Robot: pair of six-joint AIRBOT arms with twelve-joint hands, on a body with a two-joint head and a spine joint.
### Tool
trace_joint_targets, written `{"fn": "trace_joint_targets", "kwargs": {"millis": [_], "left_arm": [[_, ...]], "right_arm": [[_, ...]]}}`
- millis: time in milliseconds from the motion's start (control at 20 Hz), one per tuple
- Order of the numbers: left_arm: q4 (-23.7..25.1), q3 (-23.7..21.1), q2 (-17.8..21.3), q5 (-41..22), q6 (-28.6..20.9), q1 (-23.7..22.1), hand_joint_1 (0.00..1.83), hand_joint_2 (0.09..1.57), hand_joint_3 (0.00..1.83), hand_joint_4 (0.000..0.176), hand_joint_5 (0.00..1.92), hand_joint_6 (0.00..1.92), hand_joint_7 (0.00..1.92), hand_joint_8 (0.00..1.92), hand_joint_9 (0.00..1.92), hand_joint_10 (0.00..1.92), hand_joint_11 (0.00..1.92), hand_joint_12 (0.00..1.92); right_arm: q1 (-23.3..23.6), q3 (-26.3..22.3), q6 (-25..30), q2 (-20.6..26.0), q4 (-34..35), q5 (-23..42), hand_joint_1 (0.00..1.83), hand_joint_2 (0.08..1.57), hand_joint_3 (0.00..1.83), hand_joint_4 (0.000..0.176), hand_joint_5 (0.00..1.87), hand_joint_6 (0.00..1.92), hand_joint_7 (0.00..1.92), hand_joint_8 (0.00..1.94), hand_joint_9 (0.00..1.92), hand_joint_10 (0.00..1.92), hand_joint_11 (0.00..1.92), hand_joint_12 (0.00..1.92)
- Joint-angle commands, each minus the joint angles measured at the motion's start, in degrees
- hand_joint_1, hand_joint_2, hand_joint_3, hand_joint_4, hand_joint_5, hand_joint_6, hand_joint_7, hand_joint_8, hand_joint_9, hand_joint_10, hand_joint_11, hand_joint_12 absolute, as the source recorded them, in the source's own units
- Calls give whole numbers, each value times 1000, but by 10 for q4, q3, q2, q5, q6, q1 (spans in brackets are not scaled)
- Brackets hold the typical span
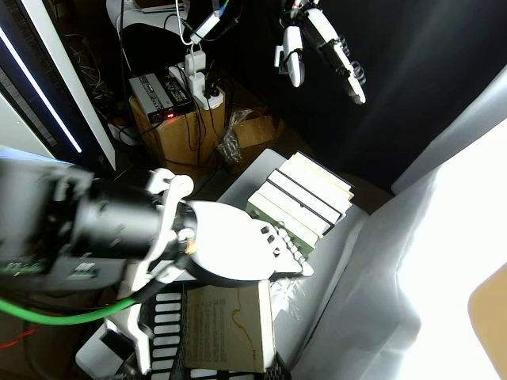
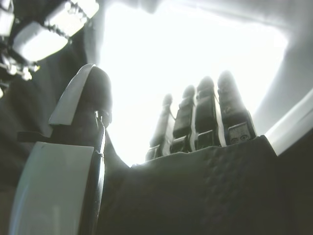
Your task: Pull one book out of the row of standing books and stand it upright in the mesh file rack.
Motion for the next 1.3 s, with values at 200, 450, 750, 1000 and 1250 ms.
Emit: {"fn": "trace_joint_targets", "kwargs": {"millis": [200, 450, 750, 1000, 1250], "left_arm": [[-1, 12, -12, -64, -3, -20, 555, 1385, 11, 74, 0, 0, 0, 0, 0, 0, 0, 0], [11, 5, -20, -91, -3, -24, 589, 1394, 6, 79, 0, 0, 0, 0, 0, 0, 0, 0], [57, -20, -19, -122, -3, -30, 566, 1402, 0, 89, 0, 0, 0, 0, 0, 0, 0, 0], [92, -41, -17, -136, -3, -33, 567, 1396, 0, 47, 0, 0, 0, 0, 0, 0, 0, 0], [117, -47, -18, -133, -3, -36, 554, 1348, 0, 29, 0, 0, 0, 0, 0, 0, 0, 0]], "right_arm": [[-50, 13, -158, 35, 381, 78, 221, 1266, 0, 94, 0, 0, 0, 0, 0, 0, 0, 0], [-150, -48, -312, 106, 699, 185, 78, 1344, 11, 58, 0, 0, 0, 0, 0, 0, 0, 0], [-333, -143, -461, 167, 978, 378, 57, 1310, 0, 37, 0, 0, 0, 0, 0, 0, 0, 0], [-427, -191, -500, 198, 1061, 467, 40, 1354, 9, 0, 0, 0, 0, 0, 0, 0, 0, 0], [-473, -211, -513, 201, 1097, 506, 118, 1364, 2, 0, 0, 0, 0, 0, 0, 0, 0, 0]]}}
